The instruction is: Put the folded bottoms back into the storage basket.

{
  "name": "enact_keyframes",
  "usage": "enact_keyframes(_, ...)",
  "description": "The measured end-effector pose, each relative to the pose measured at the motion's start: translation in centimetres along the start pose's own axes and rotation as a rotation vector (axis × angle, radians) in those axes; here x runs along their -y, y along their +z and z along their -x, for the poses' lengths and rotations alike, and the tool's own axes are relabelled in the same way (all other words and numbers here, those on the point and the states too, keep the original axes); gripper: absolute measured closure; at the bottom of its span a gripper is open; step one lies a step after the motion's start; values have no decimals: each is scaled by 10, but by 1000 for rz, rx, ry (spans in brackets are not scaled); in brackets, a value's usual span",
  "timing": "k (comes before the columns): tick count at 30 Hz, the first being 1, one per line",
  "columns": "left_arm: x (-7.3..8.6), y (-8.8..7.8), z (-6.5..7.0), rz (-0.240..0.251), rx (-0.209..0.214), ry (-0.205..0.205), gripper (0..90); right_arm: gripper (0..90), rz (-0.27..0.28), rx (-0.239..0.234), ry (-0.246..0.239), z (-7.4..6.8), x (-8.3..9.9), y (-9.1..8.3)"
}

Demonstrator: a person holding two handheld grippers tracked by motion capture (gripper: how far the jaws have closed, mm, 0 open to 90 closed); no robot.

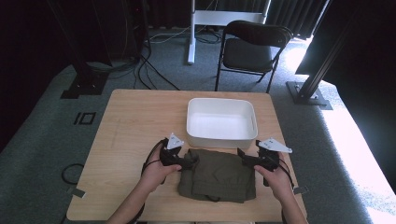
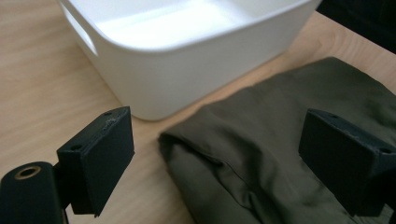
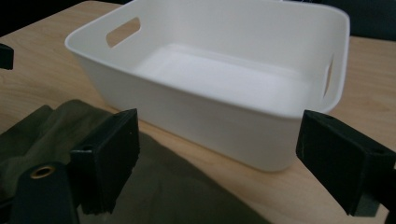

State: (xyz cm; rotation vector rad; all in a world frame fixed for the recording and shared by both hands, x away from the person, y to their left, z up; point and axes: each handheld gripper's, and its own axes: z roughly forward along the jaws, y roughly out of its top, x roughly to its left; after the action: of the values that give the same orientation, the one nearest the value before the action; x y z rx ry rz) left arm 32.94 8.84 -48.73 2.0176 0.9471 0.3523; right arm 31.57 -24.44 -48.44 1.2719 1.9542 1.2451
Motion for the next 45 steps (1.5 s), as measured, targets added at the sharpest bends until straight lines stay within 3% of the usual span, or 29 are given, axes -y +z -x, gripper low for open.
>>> enact_keyframes(10,18,9,12,-26,10,-37,116,133,-83,10,16,-2,41,6)
enact_keyframes(15,27,16,18,-37,14,-47,117,132,-111,28,51,0,55,8)
enact_keyframes(24,43,26,23,-84,-53,-45,116,132,-174,45,58,-3,75,13)
enact_keyframes(29,48,31,24,-93,-73,-48,116,121,-204,75,59,-3,77,14)
enact_keyframes(34,50,35,24,-91,-78,-53,117,121,-232,68,73,-1,78,15)
enact_keyframes(38,54,39,25,-77,-78,-74,126,128,-237,70,57,-3,77,16)
enact_keyframes(41,56,42,24,-70,-71,-123,128,128,-237,65,59,-3,77,17)
enact_keyframes(45,56,43,25,-69,-84,-132,127,129,-237,64,56,-4,77,17)
